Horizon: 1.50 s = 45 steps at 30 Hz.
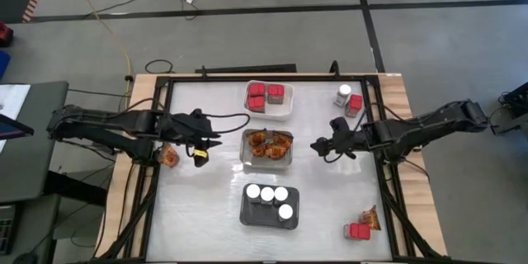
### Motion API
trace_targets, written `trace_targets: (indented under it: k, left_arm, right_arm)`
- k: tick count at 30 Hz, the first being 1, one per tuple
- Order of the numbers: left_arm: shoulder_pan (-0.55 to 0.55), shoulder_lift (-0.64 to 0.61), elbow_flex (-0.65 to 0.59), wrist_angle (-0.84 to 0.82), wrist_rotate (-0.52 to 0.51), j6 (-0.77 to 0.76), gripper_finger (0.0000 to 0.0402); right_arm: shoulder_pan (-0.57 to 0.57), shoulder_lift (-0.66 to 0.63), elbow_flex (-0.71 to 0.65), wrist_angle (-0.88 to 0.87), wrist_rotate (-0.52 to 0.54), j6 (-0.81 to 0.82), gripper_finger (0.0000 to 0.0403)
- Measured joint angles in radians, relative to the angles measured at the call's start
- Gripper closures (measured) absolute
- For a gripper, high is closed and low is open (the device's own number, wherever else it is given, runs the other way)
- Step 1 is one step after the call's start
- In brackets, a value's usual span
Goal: Sort spices by type
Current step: Put the red seasoning can into the white bin
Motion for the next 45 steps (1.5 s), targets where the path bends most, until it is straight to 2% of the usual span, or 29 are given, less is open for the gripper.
trace_targets:
  k: [3,7,11,14,19,23,27,30,36,41,45]
  left_arm:
    - [0.000,-0.009,0.000,-0.001,0.000,0.005,0.0313]
    - [0.000,-0.024,0.000,-0.006,0.000,0.013,0.0313]
    - [-0.003,-0.056,-0.005,-0.028,0.009,0.002,0.0313]
    - [-0.016,-0.124,-0.066,0.019,0.017,-0.009,0.0313]
    - [-0.048,-0.284,-0.238,0.162,0.059,-0.079,0.0313]
    - [-0.074,-0.391,-0.344,0.256,0.083,-0.123,0.0313]
    - [-0.092,-0.449,-0.386,0.269,0.082,-0.137,0.0313]
    - [-0.097,-0.465,-0.393,0.269,0.082,-0.132,0.0313]
    - [-0.096,-0.461,-0.393,0.270,0.082,-0.087,0.0313]
    - [-0.096,-0.461,-0.393,0.270,0.081,-0.083,0.0313]
    - [-0.096,-0.461,-0.393,0.270,0.081,-0.093,0.0313]
  right_arm:
    - [-0.004,0.057,0.127,-0.128,0.000,-0.057,0.0026]
    - [0.000,0.179,0.332,-0.409,-0.004,-0.072,0.0026]
    - [0.026,0.299,0.525,-0.702,-0.029,0.011,0.0026]
    - [0.076,0.358,0.622,-0.825,-0.032,0.095,0.0026]
    - [0.188,0.401,0.702,-0.845,-0.095,0.241,0.0026]
    - [0.302,0.428,0.738,-0.839,-0.138,0.436,0.0026]
    - [0.419,0.471,0.770,-0.832,-0.197,0.666,0.0026]
    - [0.490,0.513,0.788,-0.808,-0.255,0.729,0.0026]
    - [0.586,0.582,0.819,-0.772,-0.345,0.634,0.0026]
    - [0.656,0.638,0.820,-0.753,-0.461,0.392,0.0026]
    - [0.701,0.685,0.820,-0.740,-0.491,0.168,0.0026]
